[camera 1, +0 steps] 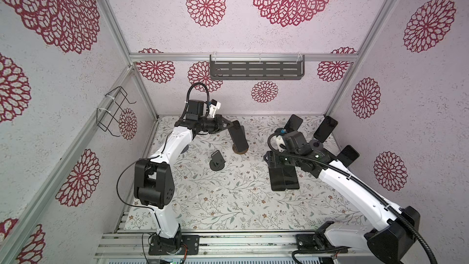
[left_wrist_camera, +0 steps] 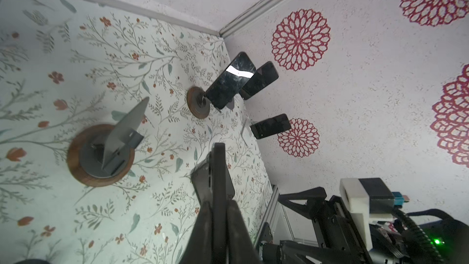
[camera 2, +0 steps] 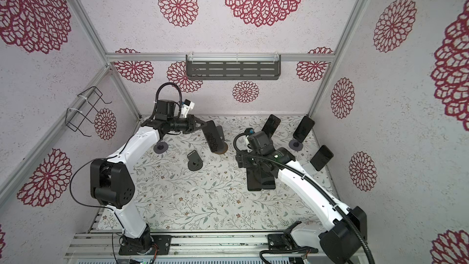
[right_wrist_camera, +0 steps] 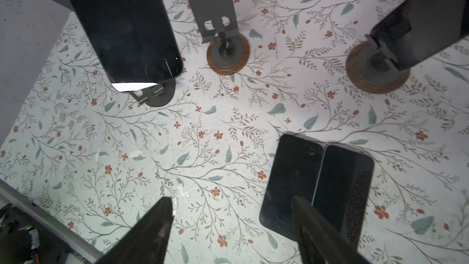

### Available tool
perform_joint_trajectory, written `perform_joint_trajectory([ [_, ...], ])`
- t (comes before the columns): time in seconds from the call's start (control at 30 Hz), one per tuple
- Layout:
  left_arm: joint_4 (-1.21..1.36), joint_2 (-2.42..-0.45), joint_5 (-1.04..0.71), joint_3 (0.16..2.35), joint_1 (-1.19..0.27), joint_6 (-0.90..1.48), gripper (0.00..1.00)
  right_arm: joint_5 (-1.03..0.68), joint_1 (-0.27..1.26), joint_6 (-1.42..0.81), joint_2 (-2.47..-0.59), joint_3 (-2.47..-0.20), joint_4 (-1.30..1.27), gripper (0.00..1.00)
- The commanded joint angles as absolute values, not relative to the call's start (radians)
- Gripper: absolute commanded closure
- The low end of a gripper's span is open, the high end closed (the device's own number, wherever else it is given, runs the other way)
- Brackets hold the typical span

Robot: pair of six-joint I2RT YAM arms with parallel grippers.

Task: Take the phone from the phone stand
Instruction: 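Grasp the dark phone with the right gripper while the left gripper holds the stand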

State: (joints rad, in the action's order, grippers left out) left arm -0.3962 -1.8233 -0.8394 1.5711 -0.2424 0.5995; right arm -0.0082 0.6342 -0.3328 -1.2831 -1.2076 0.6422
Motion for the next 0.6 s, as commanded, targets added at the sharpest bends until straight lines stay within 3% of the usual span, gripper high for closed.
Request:
perform_joint_trajectory([
  [0.0, -0.445, -1.771, -0.87, 1.549, -0.279, 0.575, 1.0, -0.027, 0.661, -0.343, -1.317, -1.252, 0.611, 0.16],
  [0.13, -0.447, -1.76, -0.878, 1.502, -0.303, 0.55, 1.0, -0.023, 0.687, -0.392, -1.372, -1.274, 0.567, 0.01],
  [0.57, -0.307, -1.754, -0.946, 1.379, -0.353, 0.604, 1.0, -0.068, 0.732, -0.483, -1.571, -1.345, 0.452, 0.01],
])
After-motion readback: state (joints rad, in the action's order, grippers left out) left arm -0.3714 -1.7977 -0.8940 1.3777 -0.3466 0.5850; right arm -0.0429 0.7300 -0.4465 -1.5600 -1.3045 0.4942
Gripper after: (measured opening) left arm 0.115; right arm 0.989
